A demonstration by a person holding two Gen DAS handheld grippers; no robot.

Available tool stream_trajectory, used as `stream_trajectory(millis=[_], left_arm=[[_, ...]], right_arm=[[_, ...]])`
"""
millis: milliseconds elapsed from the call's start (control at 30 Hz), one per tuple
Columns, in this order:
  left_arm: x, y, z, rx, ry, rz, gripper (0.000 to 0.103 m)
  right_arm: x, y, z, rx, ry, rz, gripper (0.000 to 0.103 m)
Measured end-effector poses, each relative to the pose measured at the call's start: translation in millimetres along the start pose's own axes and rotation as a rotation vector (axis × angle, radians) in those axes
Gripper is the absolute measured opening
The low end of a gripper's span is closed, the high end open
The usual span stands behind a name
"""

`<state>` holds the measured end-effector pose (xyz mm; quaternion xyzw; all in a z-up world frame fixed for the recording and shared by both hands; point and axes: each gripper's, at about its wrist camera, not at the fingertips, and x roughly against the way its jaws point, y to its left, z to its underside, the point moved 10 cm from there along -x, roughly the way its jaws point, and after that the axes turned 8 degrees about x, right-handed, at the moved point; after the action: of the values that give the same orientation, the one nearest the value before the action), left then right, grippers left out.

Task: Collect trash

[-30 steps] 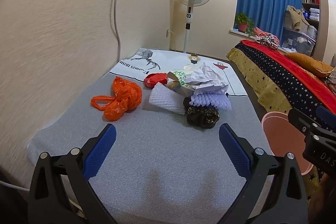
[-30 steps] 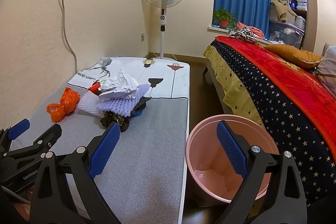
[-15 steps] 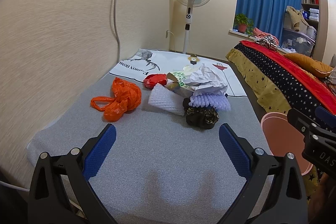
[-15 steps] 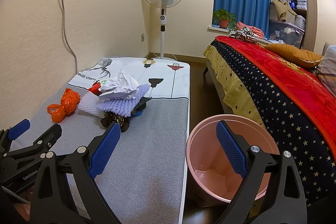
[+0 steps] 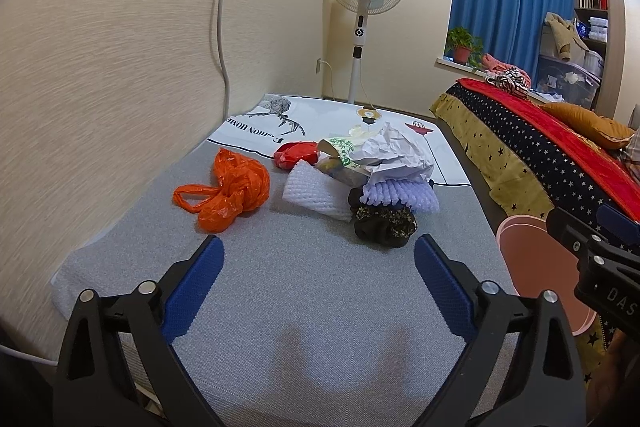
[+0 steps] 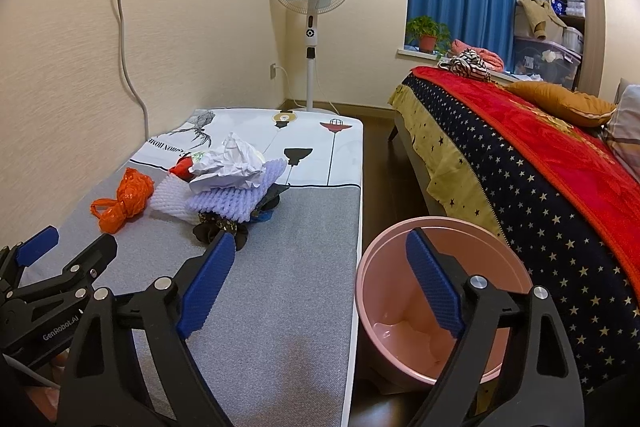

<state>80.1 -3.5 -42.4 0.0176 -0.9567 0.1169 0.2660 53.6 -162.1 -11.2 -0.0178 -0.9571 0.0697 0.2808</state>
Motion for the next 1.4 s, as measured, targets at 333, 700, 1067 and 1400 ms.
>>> stream_trajectory(millis=[333,700,1067,1400], left_arm=[[-1.7,1.3,-3.6,0.013,0.012,0.006,0.073],[-30.2,28.2,-15.2,0.070,0.034,-0.053,0.044],[-82.1,57.8,-28.5,0.118,0.049,-0.140,0.042],[-125.6,78.7,-36.5,0.181,0.057,-0.216,0.052]], right_arm=[[-7.0,2.8,-0.2,-0.046,0.020,-0.048,0.069],[-43.7,22.7,-14.6,-0.165,0.017,-0.218,0.049],[-104.5,49.5,-16.9,-0.235,0.091,-0.311,0.049],[-146.3,69.2,-2.8,-0.280,0.179,-0.381,0.049]])
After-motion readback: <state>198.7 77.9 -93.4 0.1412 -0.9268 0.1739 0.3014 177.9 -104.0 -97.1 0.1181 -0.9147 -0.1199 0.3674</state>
